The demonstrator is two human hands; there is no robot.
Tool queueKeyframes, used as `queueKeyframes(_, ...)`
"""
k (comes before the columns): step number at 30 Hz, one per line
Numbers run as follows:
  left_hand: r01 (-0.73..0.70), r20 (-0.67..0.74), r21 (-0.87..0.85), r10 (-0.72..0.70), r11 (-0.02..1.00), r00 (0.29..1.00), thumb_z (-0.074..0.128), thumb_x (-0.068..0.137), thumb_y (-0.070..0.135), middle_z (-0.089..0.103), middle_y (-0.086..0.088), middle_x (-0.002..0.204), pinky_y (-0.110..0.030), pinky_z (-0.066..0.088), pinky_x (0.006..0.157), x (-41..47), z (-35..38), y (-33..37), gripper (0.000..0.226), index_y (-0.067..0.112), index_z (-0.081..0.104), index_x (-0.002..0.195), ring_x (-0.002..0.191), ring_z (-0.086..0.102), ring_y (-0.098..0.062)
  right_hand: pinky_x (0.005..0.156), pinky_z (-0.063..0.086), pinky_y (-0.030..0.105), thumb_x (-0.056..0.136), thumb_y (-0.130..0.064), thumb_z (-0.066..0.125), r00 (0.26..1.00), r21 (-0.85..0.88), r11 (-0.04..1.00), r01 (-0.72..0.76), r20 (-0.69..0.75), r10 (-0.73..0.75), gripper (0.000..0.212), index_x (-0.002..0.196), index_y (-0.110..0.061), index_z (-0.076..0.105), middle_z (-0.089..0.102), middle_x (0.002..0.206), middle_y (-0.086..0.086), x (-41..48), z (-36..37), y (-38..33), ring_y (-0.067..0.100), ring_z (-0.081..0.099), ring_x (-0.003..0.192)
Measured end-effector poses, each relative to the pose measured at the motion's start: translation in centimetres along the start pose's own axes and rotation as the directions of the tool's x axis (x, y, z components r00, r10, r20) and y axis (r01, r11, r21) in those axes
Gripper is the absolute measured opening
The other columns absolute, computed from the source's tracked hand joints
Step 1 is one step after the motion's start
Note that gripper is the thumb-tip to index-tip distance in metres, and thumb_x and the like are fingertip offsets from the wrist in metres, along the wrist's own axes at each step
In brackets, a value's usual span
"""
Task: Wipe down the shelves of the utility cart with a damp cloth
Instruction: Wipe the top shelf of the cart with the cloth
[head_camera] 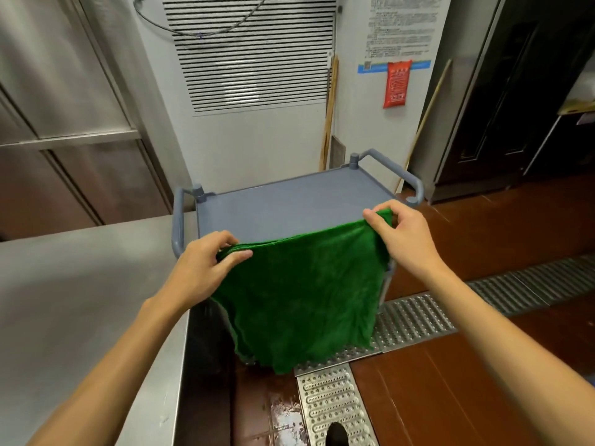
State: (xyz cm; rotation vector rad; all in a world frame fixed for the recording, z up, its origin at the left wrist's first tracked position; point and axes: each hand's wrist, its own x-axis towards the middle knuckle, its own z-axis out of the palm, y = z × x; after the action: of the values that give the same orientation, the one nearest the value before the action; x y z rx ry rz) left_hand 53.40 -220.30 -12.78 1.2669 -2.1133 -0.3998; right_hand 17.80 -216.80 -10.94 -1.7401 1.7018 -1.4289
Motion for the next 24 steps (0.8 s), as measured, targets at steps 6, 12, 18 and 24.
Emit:
queueKeyframes(6, -0.01, 0.061, 0.042, 0.007, 0.999, 0.998, 0.067, 0.076, 0.061, 0.062, 0.005, 0.083, -0.04, 0.053, 0.066, 5.6, 0.2, -4.5, 0.043, 0.021, 0.062, 0.089, 0.079, 0.06, -0.016, 0.07, 0.044, 0.01, 0.095, -0.037, 0.062, 0.998, -0.053, 0.999, -0.007, 0.06, 0.01, 0.018, 0.095, -0.023, 0.073, 0.072, 0.091, -0.011, 5.9, 4.0, 3.8, -0.006, 0.063, 0.084)
queueKeyframes(12, 0.027, 0.118, 0.125, -0.042, 0.992, 0.992, 0.076, 0.065, 0.063, 0.051, 0.018, 0.069, -0.025, 0.037, 0.056, 12.8, 0.0, -8.1, 0.039, 0.039, 0.047, 0.075, 0.066, 0.05, 0.0, 0.081, 0.056, 0.036, 0.091, -0.044, 0.063, 0.964, -0.039, 0.997, -0.065, 0.255, 0.073, 0.026, 0.103, -0.025, 0.076, 0.075, 0.096, -0.009, 14.3, 6.2, 7.7, 0.008, 0.068, 0.092)
queueKeyframes(18, 0.071, 0.094, 0.182, -0.089, 0.981, 0.992, 0.065, 0.071, 0.074, 0.057, 0.013, 0.07, -0.036, 0.047, 0.059, 20.7, 0.0, -10.9, 0.04, 0.036, 0.053, 0.076, 0.067, 0.056, -0.009, 0.051, 0.054, 0.024, 0.092, -0.035, 0.064, 0.907, 0.017, 0.993, -0.115, 0.41, 0.098, 0.027, 0.09, -0.012, 0.077, 0.074, 0.073, 0.007, 23.3, 7.9, 9.1, 0.013, 0.071, 0.067)
queueKeyframes(24, 0.087, 0.045, 0.307, -0.106, 0.948, 0.993, 0.06, 0.09, 0.057, 0.063, 0.007, 0.074, -0.038, 0.049, 0.06, 25.0, -0.2, -12.5, 0.031, 0.026, 0.064, 0.085, 0.069, 0.059, -0.01, 0.056, 0.049, 0.033, 0.092, -0.045, 0.062, 0.92, 0.024, 0.997, -0.068, 0.387, 0.054, 0.032, 0.081, -0.017, 0.074, 0.072, 0.071, 0.006, 30.3, 11.2, 9.2, 0.013, 0.067, 0.064)
